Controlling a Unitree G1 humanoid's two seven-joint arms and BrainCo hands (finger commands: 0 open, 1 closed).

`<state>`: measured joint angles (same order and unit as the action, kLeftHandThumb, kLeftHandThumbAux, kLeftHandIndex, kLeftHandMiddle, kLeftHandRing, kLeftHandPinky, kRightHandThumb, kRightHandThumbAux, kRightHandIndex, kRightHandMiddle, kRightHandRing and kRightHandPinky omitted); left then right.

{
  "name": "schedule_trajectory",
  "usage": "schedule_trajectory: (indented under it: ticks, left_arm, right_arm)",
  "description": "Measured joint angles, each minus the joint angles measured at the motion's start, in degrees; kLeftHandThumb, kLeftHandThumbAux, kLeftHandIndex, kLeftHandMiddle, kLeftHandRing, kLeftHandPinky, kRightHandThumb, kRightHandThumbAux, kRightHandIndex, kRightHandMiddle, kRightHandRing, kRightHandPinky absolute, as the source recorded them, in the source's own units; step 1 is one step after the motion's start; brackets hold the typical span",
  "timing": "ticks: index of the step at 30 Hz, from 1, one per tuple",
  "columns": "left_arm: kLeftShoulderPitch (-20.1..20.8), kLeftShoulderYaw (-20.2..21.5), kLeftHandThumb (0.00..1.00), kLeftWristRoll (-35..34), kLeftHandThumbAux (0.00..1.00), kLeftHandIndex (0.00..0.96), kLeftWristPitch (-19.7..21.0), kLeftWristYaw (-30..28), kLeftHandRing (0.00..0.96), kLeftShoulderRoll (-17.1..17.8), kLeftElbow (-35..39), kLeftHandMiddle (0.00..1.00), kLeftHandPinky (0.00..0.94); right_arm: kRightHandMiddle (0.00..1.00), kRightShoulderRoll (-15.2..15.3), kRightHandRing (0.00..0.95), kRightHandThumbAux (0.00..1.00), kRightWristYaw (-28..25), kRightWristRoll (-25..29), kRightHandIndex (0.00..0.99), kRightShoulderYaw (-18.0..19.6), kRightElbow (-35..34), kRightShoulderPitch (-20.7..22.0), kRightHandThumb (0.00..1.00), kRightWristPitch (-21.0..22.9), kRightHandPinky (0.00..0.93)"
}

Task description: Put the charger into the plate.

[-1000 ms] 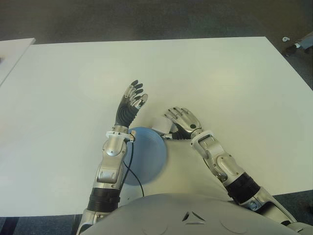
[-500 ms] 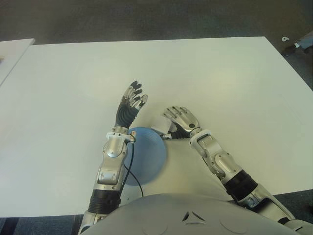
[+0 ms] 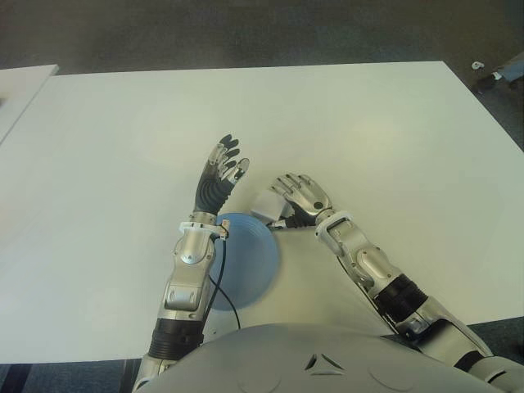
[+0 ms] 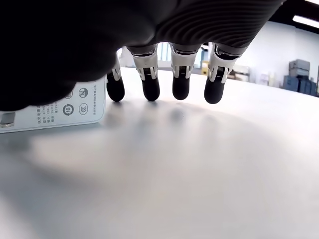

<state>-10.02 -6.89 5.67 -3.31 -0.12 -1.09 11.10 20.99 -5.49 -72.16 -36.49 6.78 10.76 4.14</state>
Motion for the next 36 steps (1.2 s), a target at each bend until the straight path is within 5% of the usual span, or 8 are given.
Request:
schedule_trajectory:
  ticks: [19, 20, 21, 24, 30, 36]
  left_arm:
    - [-0.02, -0.03, 0.000, 0.49, 0.519, 0.000, 0.23, 0.39, 0.170, -0.05, 0.05, 0.156, 0.186]
    - [-0.02, -0.03, 0.000, 0.53, 0.519, 0.000, 0.23, 0.49, 0.171, -0.06, 0.05, 0.157, 0.185]
    - [-0.02, -0.01, 0.000, 0.54, 0.520, 0.000, 0.23, 0.52, 0.173, -0.06, 0.05, 0.160, 0.190]
    - [-0.02, 0.01, 0.000, 0.51, 0.521, 0.000, 0.23, 0.52, 0.179, -0.06, 0.05, 0.164, 0.201]
    - [-0.02, 0.04, 0.000, 0.44, 0.520, 0.005, 0.25, 0.52, 0.184, -0.05, 0.04, 0.172, 0.191]
    - [-0.02, 0.15, 0.000, 0.45, 0.509, 0.005, 0.24, 0.52, 0.185, -0.03, -0.03, 0.178, 0.180]
  right_arm:
    - [0.008, 0.00, 0.002, 0.183, 5.28, 1.82, 0.000, -0.62, 2.68, 1.25, 0.172, -1.36, 0.004]
    - [0.066, -0.01, 0.064, 0.210, 6.04, 1.87, 0.034, -0.63, 2.88, 1.24, 0.187, -1.37, 0.069]
    - [0.271, -0.05, 0.263, 0.260, 6.89, 1.93, 0.151, -0.61, 3.05, 1.21, 0.240, -1.37, 0.270]
    - [0.546, -0.99, 0.526, 0.356, 13.64, 2.68, 0.318, -0.25, 4.52, 1.01, 0.341, -1.61, 0.524]
    - [0.749, -3.55, 0.749, 0.647, 26.34, 4.13, 0.426, 0.23, 7.49, 0.54, 0.647, -1.95, 0.774]
    - [0.816, -5.56, 0.824, 0.702, 31.87, 4.47, 0.439, 0.41, 9.10, 0.36, 0.711, -0.91, 0.847]
